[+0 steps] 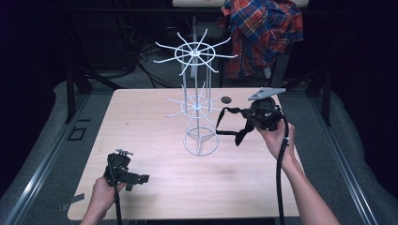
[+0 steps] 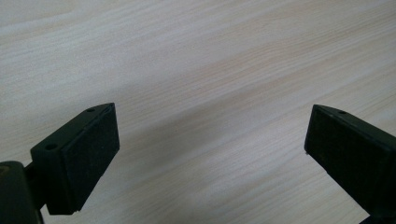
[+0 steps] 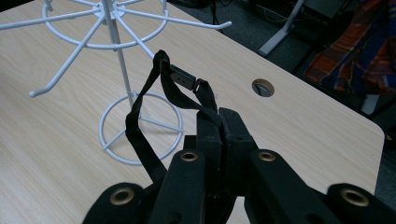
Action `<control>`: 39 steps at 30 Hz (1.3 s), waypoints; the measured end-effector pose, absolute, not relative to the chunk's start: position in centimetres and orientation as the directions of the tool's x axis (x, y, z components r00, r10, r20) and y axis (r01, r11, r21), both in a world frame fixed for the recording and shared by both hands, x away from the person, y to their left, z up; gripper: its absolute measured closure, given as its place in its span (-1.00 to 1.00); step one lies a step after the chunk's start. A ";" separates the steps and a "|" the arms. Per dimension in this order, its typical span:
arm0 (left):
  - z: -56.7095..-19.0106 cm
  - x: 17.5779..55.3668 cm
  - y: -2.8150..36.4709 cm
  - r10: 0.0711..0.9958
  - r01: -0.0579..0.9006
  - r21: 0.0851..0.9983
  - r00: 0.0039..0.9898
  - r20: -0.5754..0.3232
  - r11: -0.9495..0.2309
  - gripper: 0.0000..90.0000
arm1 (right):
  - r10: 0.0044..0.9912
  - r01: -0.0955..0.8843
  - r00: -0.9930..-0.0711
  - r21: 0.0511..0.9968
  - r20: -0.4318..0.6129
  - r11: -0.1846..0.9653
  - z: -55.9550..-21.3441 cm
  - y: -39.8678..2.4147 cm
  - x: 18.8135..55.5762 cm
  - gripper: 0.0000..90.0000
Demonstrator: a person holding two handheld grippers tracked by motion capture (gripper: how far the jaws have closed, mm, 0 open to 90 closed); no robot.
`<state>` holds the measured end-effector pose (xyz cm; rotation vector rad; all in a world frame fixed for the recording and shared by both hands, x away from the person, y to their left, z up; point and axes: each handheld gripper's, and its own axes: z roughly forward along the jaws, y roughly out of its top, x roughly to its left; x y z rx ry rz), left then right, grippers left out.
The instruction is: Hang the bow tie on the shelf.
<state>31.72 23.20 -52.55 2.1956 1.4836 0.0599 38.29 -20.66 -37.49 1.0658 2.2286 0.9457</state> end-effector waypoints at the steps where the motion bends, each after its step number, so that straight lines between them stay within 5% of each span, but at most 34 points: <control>1: -52.5 31.7 23.2 0.883 0.862 0.414 0.409 -0.229 -0.292 -0.93 | 0.808 0.468 -0.574 0.758 -0.131 0.455 -37.5 -20.7 38.3 0.95; 39: -52.6 31.7 23.3 0.884 0.863 0.414 0.406 -0.229 -0.289 -0.92 | 0.801 0.549 -0.595 0.693 -0.068 0.466 -41.8 -18.2 40.8 0.94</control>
